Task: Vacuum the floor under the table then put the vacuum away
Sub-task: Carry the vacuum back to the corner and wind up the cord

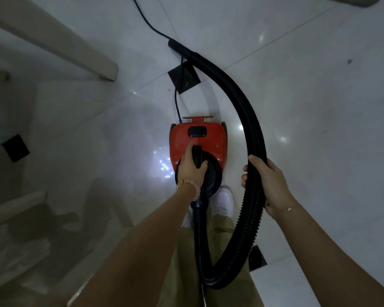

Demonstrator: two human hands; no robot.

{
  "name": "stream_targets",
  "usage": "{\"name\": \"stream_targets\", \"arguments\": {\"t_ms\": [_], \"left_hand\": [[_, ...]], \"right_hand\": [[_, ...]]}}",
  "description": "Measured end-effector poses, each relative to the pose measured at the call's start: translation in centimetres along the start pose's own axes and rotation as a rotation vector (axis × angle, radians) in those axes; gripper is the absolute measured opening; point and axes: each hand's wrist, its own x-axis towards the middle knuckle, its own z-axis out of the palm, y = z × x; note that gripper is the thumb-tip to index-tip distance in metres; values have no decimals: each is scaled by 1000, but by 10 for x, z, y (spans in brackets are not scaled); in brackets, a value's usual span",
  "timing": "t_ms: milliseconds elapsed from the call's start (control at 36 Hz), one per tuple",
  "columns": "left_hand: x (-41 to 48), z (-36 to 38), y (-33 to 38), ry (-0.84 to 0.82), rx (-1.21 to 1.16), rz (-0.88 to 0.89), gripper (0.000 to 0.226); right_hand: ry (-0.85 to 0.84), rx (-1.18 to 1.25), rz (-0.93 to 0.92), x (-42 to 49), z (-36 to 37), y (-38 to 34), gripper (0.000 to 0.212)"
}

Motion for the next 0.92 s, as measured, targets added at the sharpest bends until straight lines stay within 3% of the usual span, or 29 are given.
{"name": "stream_targets", "arguments": {"t_ms": [56,167,361,472,722,917], "left_hand": [[-7,6,-3,-7,-66,-121,65],[-14,6,-2,-55,-191,-368,40],[-41,-26,46,-65,-258,-408,27],[-85,-66,86,-53,-439,-395,26],[-249,-152,187,-47,-608,-226,25],[-317,-202,249,12,-745,-136,14]], "right_hand": [[3,-1,-7,-6,-1,-3,17],[9,-27,-28,-25,-4,-17,18],[-106,-205,-74,-91,-9,-83,20],[-210,-209,-55,-142,-16,-150,10],[-264,-298,-119,-289,-20,-258,11],[-315,-255,-156,-363,-13,-329,10]]}}
